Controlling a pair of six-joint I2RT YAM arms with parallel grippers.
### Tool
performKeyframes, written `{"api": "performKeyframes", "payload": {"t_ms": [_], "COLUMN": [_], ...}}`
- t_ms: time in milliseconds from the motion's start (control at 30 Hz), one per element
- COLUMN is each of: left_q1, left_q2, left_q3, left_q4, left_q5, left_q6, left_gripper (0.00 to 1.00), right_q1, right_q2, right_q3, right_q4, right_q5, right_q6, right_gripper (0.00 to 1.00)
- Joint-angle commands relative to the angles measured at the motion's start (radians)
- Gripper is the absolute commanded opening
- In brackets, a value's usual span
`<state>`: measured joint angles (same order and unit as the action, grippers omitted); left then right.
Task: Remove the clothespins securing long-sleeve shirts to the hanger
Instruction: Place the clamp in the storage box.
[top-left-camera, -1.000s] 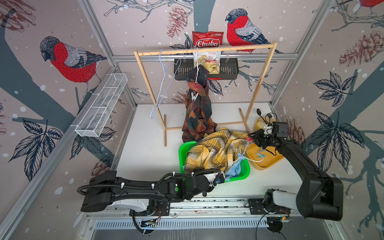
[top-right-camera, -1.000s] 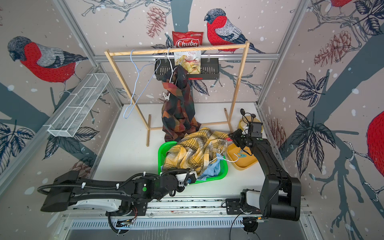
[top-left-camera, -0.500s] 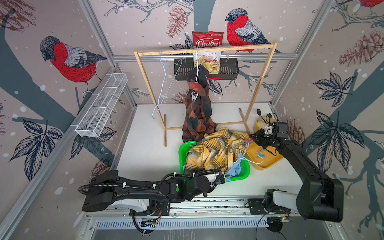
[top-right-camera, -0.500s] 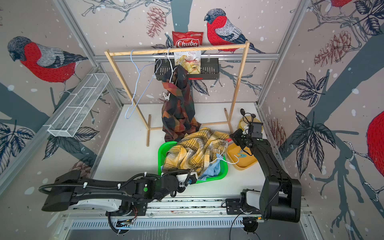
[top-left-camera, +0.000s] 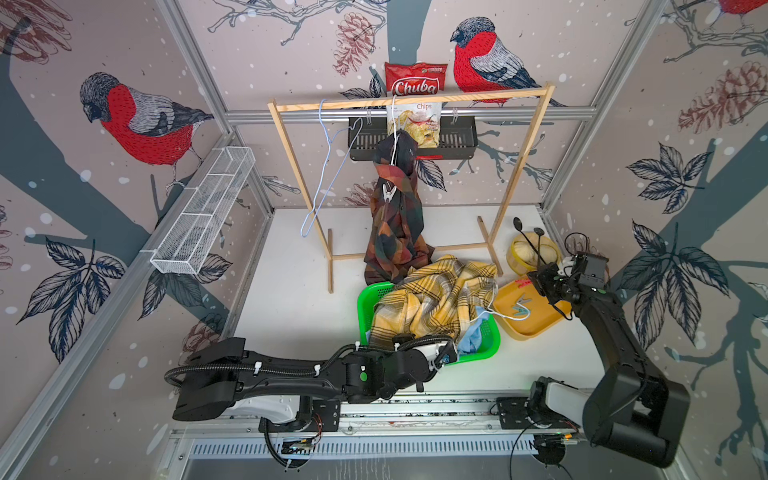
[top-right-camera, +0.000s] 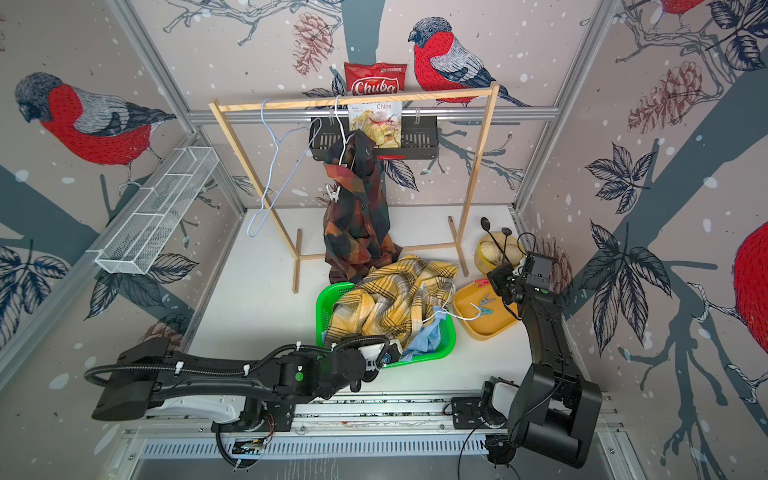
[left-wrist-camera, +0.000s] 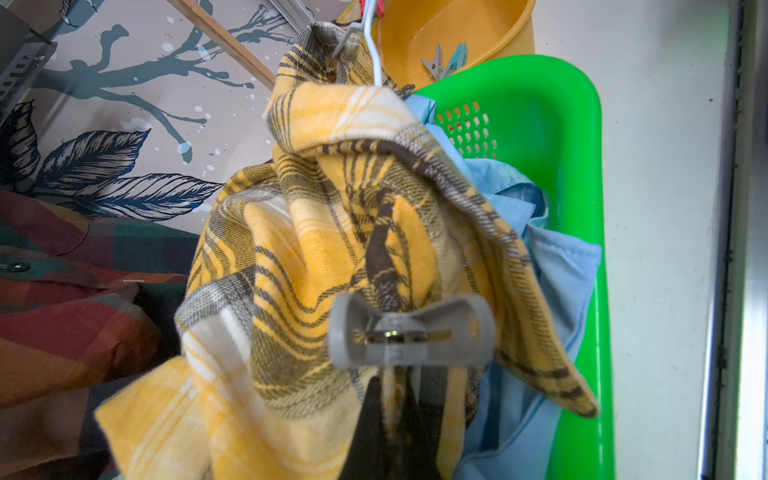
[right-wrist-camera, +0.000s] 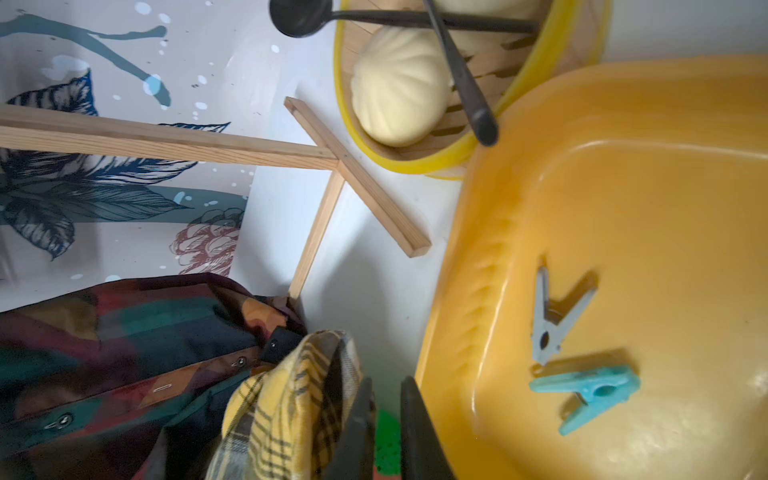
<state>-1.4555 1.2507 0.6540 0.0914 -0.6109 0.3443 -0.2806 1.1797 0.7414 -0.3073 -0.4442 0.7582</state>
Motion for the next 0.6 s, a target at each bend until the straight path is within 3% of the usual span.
{"api": "performKeyframes", "payload": {"t_ms": [0,233,367,400,500,567], "left_q1": [0.006,0.004,0.009,0.014,0.036,0.051], "left_q2": [0.033,0.144,0.204,0.219,0.262,0.275], "left_q3": [0.036,0.147,0.19,0.201,0.241,0.259], "left_q4": [-0.022,-0.001,0.022,0.027,0.02,0.013], "left_q5": [-0.015,-0.032,-0.029,-0.024,0.003,0.027], "left_q6": [-0.031,-0.054,-0.05,-0.052,-0.071,-0.087], "left_gripper": [0.0,0.0,0.0,0.0,0.0,0.0], "right_q1": [-0.009,-0.026,-0.037,-0.038,-0.04,-0.04], "right_q2": [0.017,0.046,0.046,0.04,0.014,-0.005], "right_q3": [-0.032,-0.071,-0.077,-0.079,-0.077,-0.073], "right_q4": [0.055,0.099,0.104,0.104,0.09,0.076], "right_q5": [0.065,0.111,0.111,0.112,0.121,0.125], "right_q6": [-0.007,-0.022,-0.037,-0.04,-0.054,-0.059], "right_gripper": [0.16,0.24,0.44,0.54,0.71,0.74]}}
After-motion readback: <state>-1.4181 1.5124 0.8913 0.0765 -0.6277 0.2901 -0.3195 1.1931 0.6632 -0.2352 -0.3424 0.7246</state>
